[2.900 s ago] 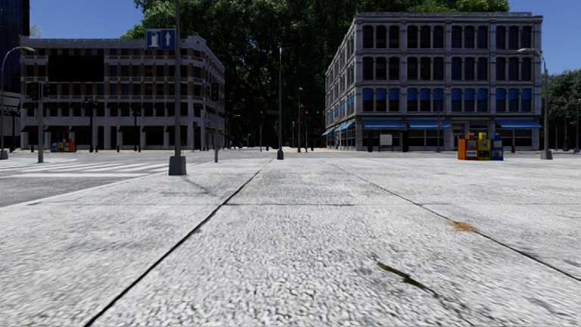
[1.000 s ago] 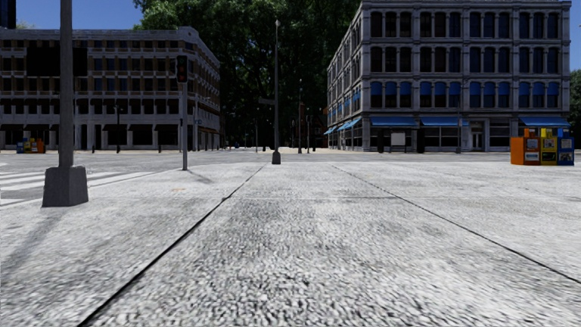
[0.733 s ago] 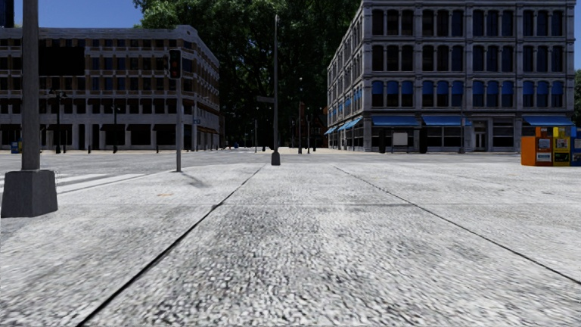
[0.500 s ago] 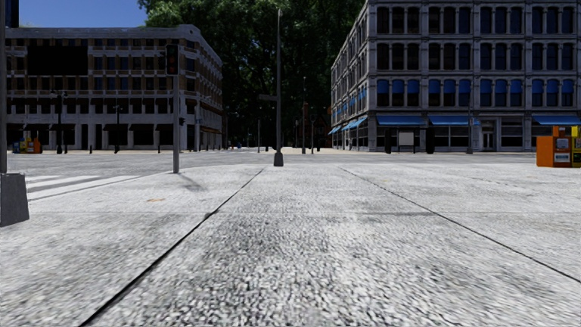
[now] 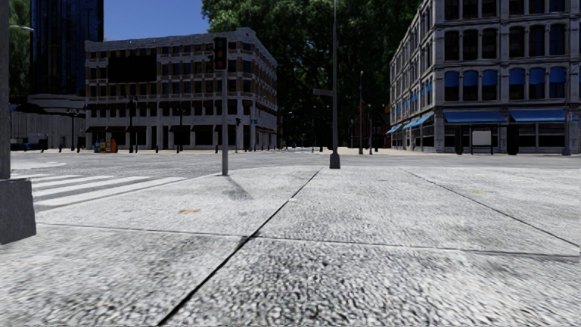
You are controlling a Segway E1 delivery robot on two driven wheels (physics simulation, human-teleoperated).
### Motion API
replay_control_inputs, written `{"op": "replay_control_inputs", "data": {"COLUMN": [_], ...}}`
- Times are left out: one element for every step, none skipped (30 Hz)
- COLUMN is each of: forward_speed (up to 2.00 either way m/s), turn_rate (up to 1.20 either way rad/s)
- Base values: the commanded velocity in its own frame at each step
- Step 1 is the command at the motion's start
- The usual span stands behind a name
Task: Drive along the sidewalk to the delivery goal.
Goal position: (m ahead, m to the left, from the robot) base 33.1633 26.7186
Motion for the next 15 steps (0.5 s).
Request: {"op": "replay_control_inputs", "data": {"forward_speed": [2.0, 2.0, 2.0, 2.0, 2.0, 2.0, 2.0, 2.0, 2.0, 2.0, 2.0, 2.0, 2.0, 2.0, 2.0], "turn_rate": [0.55, 0.55, 0.54, 0.54, 0.44, 0.41, 0.4, 0.4, 0.4, 0.4, 0.4, 0.4, 0.4, 0.4, 0.4]}}
